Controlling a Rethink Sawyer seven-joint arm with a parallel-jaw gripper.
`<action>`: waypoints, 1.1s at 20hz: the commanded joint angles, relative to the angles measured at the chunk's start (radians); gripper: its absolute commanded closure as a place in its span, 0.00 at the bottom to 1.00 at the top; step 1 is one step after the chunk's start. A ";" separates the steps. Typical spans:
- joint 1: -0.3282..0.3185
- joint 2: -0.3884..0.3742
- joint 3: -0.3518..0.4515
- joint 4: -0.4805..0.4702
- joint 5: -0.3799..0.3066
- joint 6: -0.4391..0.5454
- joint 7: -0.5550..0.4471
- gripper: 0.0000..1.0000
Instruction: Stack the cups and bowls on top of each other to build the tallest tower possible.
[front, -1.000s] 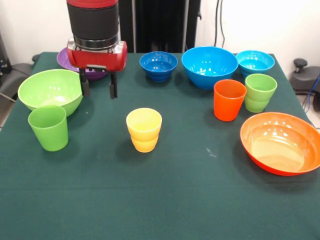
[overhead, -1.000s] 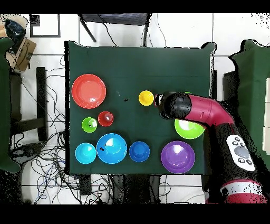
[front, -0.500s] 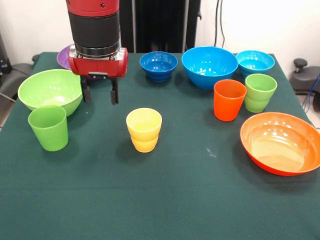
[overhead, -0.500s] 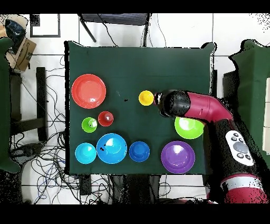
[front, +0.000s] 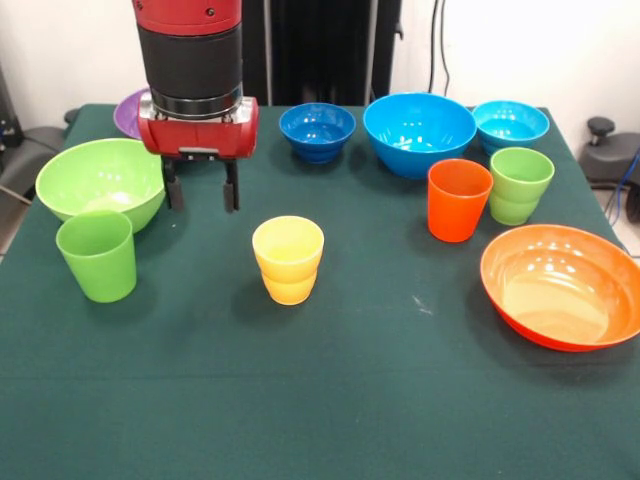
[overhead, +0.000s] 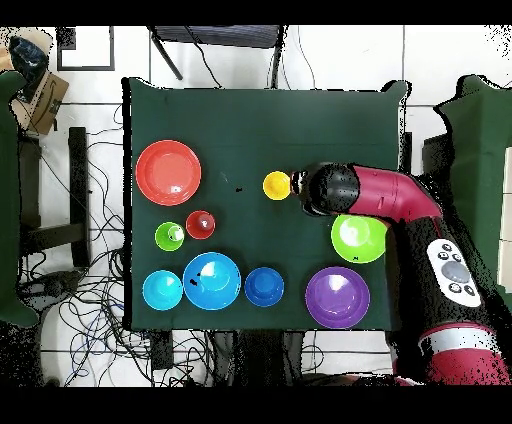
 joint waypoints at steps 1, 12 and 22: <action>-0.004 0.073 0.087 -0.091 -0.087 0.112 -0.232 0.00; -0.058 0.005 0.111 -0.063 -0.095 0.169 -0.277 0.00; -0.096 -0.049 0.123 -0.001 -0.114 0.172 -0.275 0.00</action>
